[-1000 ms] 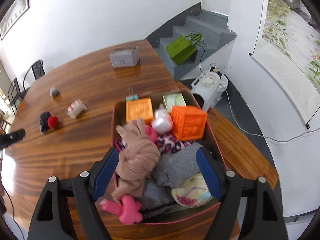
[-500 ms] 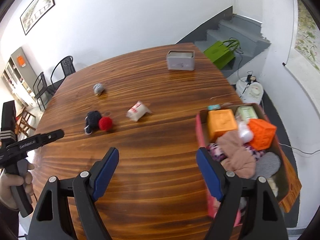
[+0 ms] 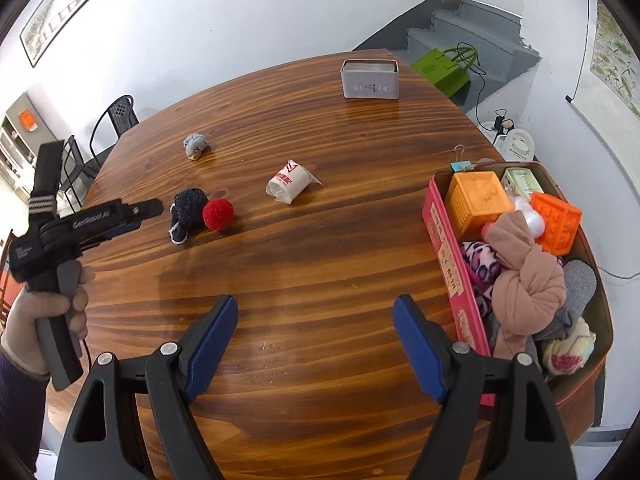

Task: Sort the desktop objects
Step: 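Grasp the navy knit hat with the left tool while the right tool grasps the white yogurt cup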

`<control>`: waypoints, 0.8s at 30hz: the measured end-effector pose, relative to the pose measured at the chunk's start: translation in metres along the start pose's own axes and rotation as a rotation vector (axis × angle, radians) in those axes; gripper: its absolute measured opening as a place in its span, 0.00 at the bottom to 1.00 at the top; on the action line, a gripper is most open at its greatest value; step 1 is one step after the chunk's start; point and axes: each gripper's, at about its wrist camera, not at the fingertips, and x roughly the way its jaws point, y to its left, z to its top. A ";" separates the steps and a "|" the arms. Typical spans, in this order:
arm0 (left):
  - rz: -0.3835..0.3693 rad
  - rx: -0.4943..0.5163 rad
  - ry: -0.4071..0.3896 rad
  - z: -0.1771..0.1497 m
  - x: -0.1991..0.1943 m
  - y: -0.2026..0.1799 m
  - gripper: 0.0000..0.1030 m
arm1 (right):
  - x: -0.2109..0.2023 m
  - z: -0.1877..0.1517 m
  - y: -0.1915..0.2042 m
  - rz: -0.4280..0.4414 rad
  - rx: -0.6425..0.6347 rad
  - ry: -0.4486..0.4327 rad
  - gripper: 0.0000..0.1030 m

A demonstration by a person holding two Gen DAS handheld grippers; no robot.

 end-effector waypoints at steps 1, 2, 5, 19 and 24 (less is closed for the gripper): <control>0.001 0.006 0.007 0.004 0.007 0.000 0.64 | 0.002 0.000 0.000 -0.005 0.004 0.005 0.80; 0.002 0.011 0.013 0.008 0.013 0.000 0.64 | 0.004 0.000 0.001 -0.009 0.009 0.010 0.80; 0.005 0.020 0.033 0.016 0.030 0.001 0.64 | 0.011 0.001 0.001 -0.022 0.025 0.024 0.80; -0.025 0.042 0.057 0.024 0.060 0.011 0.59 | 0.047 0.018 0.013 -0.033 0.036 0.060 0.80; -0.014 0.056 0.040 0.022 0.049 0.015 0.50 | 0.065 0.037 0.024 -0.009 0.040 0.049 0.80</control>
